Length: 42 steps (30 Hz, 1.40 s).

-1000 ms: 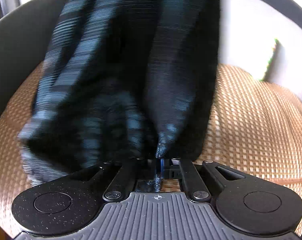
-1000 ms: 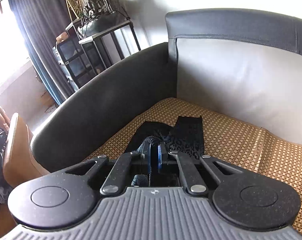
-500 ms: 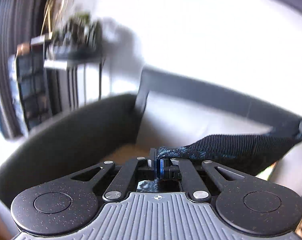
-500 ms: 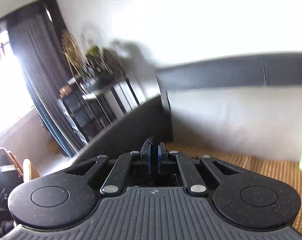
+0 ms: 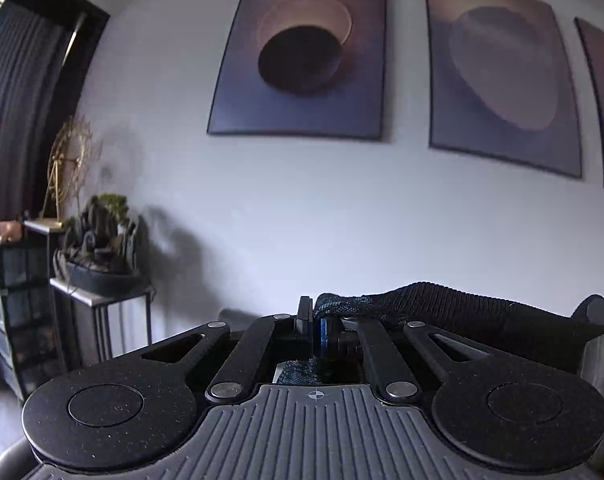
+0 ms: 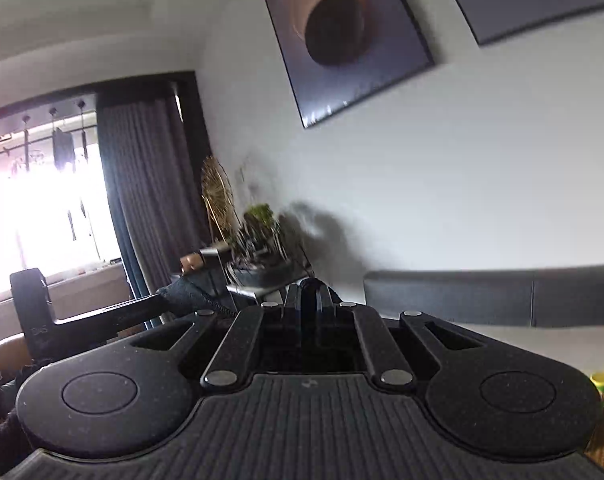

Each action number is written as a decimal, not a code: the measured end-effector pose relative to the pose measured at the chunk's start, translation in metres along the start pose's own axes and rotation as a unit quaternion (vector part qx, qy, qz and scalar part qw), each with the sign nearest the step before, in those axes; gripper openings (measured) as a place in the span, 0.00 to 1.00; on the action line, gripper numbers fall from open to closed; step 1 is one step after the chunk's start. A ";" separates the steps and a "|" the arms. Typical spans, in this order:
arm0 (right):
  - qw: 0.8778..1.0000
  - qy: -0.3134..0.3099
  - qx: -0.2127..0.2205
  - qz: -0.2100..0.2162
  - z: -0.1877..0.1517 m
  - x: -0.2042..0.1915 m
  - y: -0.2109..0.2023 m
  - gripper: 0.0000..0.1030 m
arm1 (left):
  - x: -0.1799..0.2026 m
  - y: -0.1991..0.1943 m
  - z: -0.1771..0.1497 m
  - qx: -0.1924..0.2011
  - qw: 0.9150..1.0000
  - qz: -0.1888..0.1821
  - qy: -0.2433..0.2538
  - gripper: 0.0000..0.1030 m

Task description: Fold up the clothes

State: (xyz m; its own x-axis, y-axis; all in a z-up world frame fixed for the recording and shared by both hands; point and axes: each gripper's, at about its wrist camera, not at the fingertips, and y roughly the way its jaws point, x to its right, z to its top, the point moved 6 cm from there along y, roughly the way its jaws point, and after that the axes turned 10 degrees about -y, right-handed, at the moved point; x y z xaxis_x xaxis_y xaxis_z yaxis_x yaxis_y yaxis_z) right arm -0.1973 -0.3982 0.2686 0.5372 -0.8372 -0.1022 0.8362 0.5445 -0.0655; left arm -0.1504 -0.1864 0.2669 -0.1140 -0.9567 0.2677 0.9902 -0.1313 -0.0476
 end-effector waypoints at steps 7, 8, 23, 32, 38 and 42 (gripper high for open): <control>0.999 -0.006 0.032 0.013 0.031 -0.016 -0.039 0.07 | 0.014 -0.019 0.010 0.019 0.999 -0.031 -0.023 0.00; 0.999 -0.005 0.032 0.012 0.030 -0.016 -0.043 0.07 | 0.016 -0.020 0.009 0.019 0.999 -0.037 -0.025 0.00; 0.986 0.069 -0.067 -0.138 -0.066 0.149 0.087 0.07 | 0.018 0.222 -0.127 -0.144 0.988 -0.056 -0.001 0.00; 0.927 0.129 -0.181 -0.301 -0.235 0.336 0.257 0.62 | -0.038 0.449 -0.346 -0.397 0.915 -0.005 0.076 0.19; 0.893 0.137 -0.290 -0.316 -0.353 0.327 0.249 0.60 | -0.123 0.420 -0.424 -0.463 0.878 0.027 0.122 0.26; 0.874 0.188 -0.330 -0.304 -0.410 0.287 0.205 0.61 | -0.171 0.376 -0.456 -0.510 0.849 0.032 0.131 0.27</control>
State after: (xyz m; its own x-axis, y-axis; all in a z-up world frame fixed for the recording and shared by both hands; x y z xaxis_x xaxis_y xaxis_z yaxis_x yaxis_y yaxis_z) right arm 0.0827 -0.5062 -0.1811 -0.1618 -0.9738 -0.1595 0.6416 0.0190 -0.7668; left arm 0.2048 -0.1903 -0.2353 -0.2086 -0.9779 0.0151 0.4252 -0.1046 -0.8991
